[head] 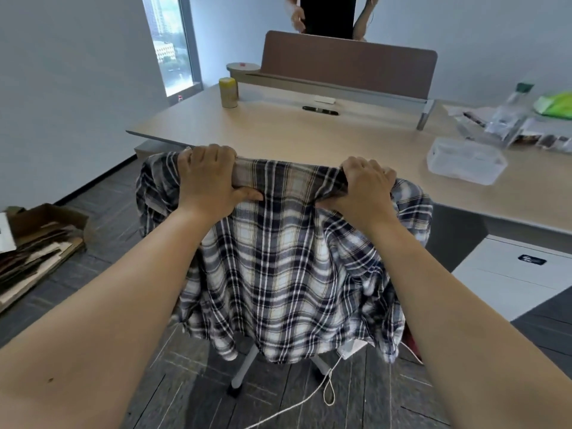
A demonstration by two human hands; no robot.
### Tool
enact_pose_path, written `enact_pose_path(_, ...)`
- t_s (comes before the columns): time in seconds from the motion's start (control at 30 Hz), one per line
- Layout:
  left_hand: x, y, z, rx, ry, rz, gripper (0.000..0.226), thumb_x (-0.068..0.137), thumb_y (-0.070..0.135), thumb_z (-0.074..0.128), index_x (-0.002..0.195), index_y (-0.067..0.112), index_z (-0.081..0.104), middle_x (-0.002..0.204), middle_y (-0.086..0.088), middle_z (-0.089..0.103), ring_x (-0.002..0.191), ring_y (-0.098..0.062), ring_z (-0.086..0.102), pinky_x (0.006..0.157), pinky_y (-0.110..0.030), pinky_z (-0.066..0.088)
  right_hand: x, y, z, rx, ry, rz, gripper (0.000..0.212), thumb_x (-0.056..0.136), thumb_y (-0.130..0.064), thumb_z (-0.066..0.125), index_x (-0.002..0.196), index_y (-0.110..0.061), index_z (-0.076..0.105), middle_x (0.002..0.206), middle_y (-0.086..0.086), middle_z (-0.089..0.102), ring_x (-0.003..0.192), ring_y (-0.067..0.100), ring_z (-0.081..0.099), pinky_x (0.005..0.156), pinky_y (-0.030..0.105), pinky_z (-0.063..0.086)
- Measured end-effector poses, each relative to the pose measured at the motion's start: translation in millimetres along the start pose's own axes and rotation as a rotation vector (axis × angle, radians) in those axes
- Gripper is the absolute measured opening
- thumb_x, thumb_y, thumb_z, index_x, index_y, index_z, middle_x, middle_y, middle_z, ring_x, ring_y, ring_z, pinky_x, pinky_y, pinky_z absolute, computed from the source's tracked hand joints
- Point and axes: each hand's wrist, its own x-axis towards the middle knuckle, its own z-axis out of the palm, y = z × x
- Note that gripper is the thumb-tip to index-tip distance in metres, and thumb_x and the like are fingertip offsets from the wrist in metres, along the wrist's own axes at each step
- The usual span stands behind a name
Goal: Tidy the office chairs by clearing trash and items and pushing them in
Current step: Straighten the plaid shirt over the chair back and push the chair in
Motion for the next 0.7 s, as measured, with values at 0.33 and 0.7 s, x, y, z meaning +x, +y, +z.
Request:
enact_pose_path(0.33,108.3,-2.5,49.1,-0.027,-0.024,0.028,0.075,0.068,0.052,0.066,0.119,0.001,0.044,0.125,-0.019,0.05,0.123,-0.035,0.038,0.113,-0.047,0.017,95.5,26.8,32.7,-0.045,0.043,0.034,0.048,0.075,-0.048,0.064,0.099,-0.009,0.049,0.105,0.005,0.054,0.108,0.026,0.046,0.096,0.04,0.026)
enact_pose_path(0.7,204.0,-8.2,89.1,-0.145,-0.052,0.079,0.072,0.07,0.043,0.069,0.122,0.002,0.041,0.129,-0.019,0.043,0.129,-0.035,0.029,0.116,-0.047,0.009,179.8,45.1,57.9,-0.077,0.072,0.108,0.05,0.076,-0.05,0.063,0.099,-0.009,0.047,0.093,-0.002,0.037,0.105,0.025,0.044,0.094,0.039,0.026)
